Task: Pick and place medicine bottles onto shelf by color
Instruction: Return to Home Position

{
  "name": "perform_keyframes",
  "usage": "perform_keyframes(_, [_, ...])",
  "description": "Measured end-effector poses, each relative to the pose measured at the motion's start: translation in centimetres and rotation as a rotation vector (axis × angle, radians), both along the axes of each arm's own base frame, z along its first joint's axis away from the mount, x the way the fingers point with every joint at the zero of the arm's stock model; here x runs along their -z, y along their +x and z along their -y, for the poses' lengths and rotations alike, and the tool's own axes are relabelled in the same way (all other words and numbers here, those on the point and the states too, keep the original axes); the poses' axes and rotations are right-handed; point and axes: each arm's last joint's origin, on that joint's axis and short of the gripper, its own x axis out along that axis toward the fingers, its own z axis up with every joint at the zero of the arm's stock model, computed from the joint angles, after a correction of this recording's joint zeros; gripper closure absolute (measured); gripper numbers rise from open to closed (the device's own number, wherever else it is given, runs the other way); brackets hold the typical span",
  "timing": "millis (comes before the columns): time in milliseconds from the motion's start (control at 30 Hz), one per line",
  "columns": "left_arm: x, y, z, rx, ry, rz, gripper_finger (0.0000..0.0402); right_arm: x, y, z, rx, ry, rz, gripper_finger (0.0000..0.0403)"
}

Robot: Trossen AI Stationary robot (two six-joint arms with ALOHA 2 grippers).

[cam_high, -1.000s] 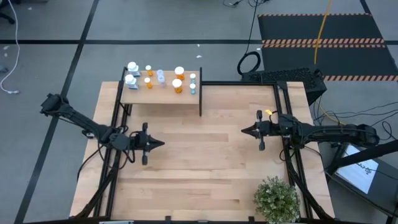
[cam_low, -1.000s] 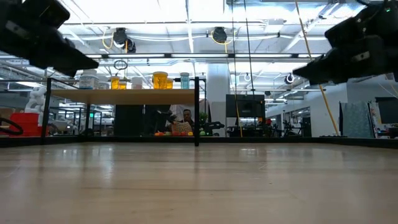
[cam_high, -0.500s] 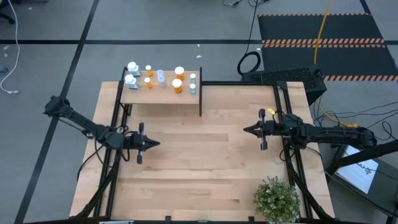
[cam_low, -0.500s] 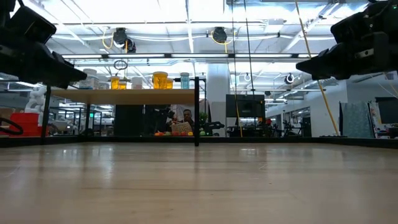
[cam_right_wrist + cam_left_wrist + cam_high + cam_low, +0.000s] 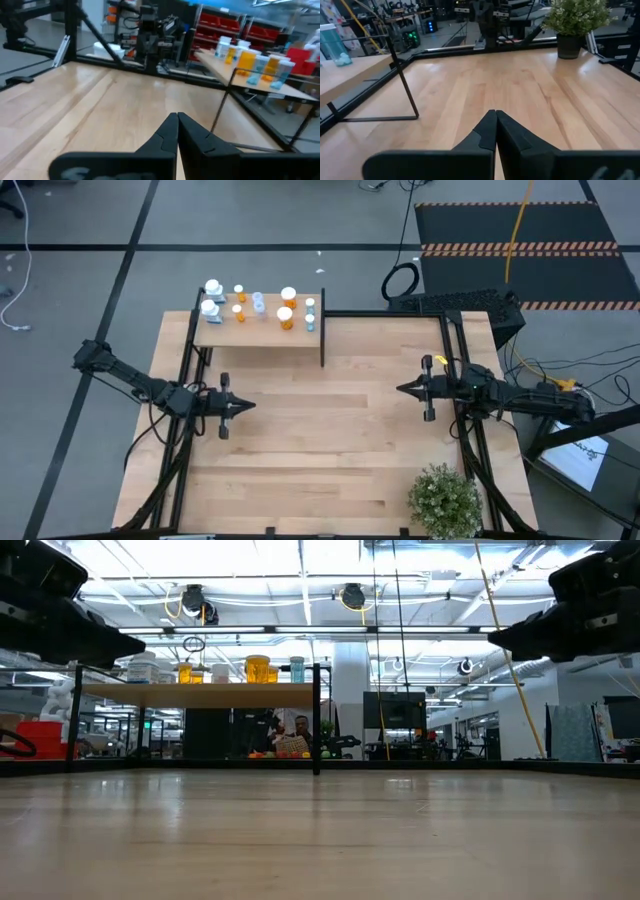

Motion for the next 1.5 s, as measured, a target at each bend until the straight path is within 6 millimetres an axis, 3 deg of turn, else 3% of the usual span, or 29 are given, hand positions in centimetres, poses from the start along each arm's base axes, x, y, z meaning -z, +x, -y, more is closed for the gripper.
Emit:
perform_keyframes(367, [-0.1, 0.0, 0.0, -0.001, -0.013, 0.010, 0.0386, -0.2, -1.1, 0.2, 0.162, 0.072, 0.053, 0.0403])
perform_keyframes(700, [-0.2, 0.0, 0.0, -0.008, 0.012, 0.019, 0.0390, -0.6, -0.9, -0.8, 0.130, 0.114, 0.104, 0.0403])
perform_keyframes(1167, [-0.4, 0.0, 0.0, -0.007, 0.020, 0.035, 0.0386, -0.7, -0.9, -1.9, -0.027, 0.005, 0.108, 0.0403])
perform_keyframes(1500, [-0.4, 0.1, 0.0, -0.010, -0.006, 0.038, 0.0389, -0.7, -1.0, -1.8, 0.017, -0.011, 0.106, 0.0403])
